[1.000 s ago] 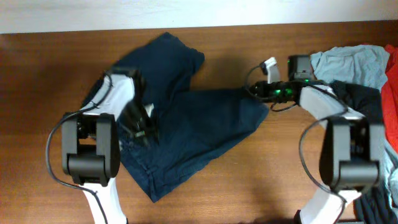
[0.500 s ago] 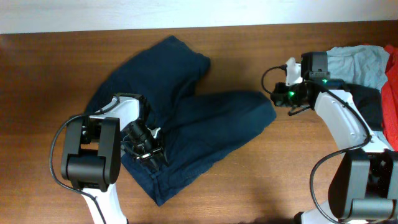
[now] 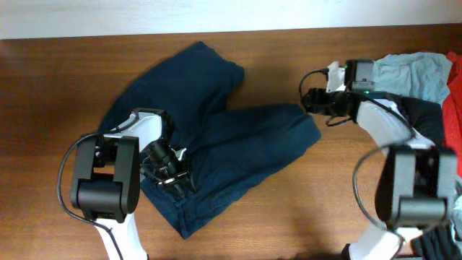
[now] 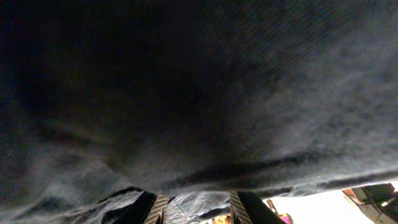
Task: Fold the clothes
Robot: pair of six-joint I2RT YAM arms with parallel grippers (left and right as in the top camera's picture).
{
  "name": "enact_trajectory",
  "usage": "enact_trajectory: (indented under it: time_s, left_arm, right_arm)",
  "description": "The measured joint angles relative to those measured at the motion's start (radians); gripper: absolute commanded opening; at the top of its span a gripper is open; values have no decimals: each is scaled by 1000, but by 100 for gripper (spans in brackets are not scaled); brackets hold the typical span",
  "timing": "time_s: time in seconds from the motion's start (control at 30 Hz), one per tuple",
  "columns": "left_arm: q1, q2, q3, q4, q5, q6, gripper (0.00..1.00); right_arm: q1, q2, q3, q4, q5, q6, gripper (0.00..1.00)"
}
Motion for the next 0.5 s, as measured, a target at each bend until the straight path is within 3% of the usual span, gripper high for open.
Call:
enact_trajectory:
  time_s: [0.17, 0.33, 0.5]
  left_arm:
    - [0, -1, -2, 4, 2, 0, 34]
    - [1, -2, -3, 10, 3, 0, 34]
    - [1, -3, -4, 12, 4, -3, 34]
  right_arm:
    - [3, 137, -1, 130, -239, 31, 62]
    - [36, 162, -1, 245, -418, 48, 58]
    - [48, 165, 0, 518, -512, 176, 54]
